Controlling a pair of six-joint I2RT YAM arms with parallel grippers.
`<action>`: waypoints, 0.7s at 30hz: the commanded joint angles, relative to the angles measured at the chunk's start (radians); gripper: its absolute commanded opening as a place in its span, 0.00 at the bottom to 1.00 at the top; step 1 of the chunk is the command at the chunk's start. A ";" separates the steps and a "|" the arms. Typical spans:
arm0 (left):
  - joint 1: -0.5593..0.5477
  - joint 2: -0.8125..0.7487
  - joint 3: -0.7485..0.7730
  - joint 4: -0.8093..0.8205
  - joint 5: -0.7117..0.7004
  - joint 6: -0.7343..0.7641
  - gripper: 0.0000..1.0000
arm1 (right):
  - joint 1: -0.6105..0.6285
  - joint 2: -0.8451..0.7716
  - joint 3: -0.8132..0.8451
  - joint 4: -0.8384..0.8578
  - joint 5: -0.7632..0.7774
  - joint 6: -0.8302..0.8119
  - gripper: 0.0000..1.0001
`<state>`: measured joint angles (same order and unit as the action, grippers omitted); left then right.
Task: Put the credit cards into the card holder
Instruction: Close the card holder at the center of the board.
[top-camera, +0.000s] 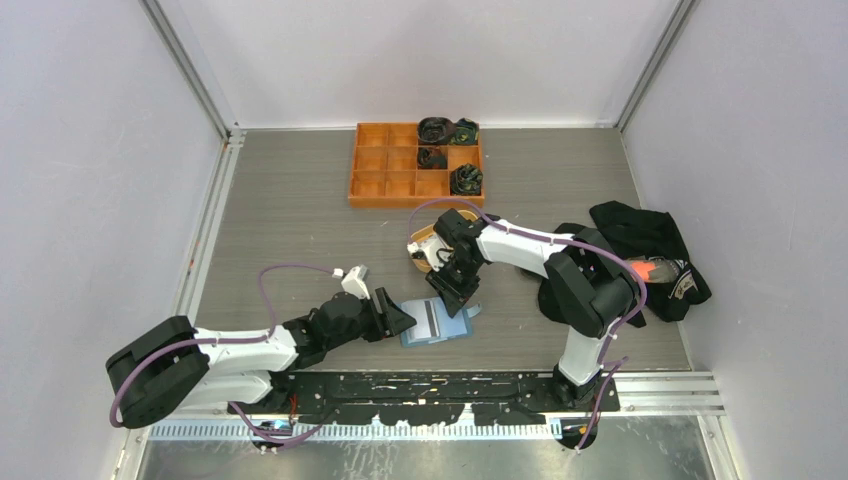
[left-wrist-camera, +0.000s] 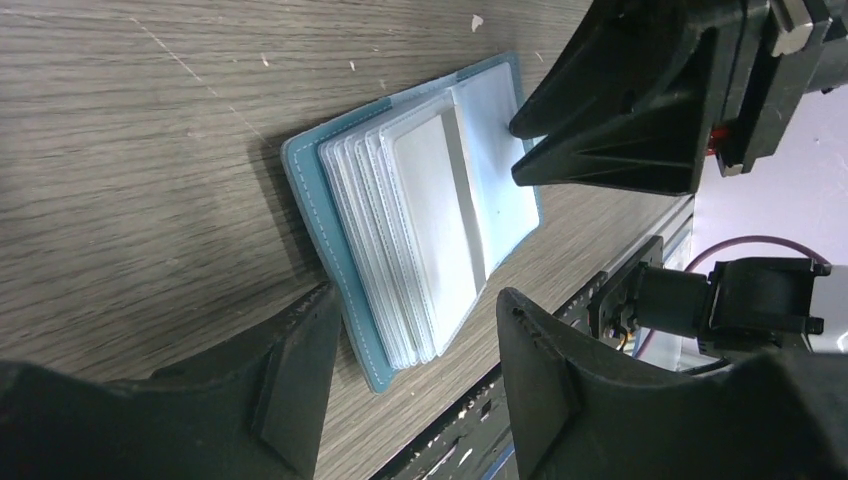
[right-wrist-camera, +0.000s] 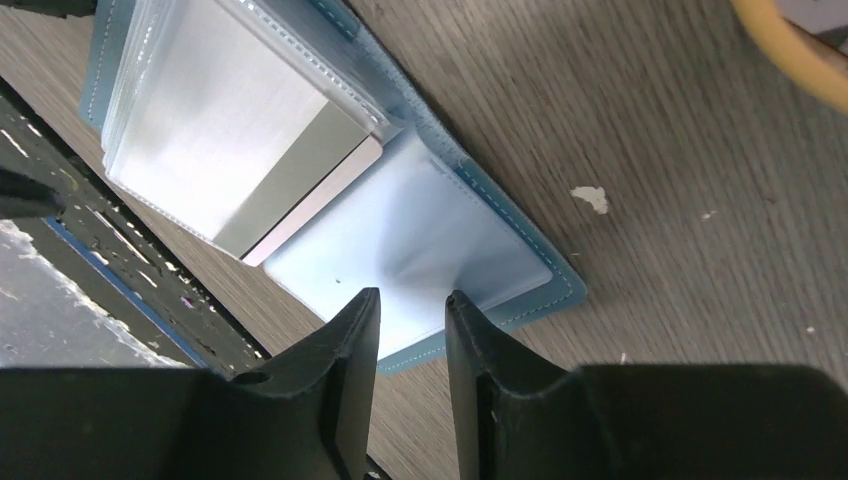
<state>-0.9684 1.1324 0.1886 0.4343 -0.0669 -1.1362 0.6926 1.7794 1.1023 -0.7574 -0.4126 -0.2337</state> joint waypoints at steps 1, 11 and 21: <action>0.001 0.032 0.027 0.131 0.036 0.030 0.59 | 0.008 0.024 0.031 -0.035 0.059 0.006 0.36; 0.000 -0.124 0.055 -0.163 -0.052 0.041 0.60 | 0.002 0.012 0.036 -0.035 0.058 0.018 0.36; 0.000 -0.167 0.018 -0.200 -0.058 -0.014 0.74 | 0.002 0.029 0.037 -0.036 0.058 0.019 0.36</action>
<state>-0.9684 0.9146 0.1978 0.2276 -0.1188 -1.1408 0.6945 1.7931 1.1221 -0.7795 -0.3790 -0.2165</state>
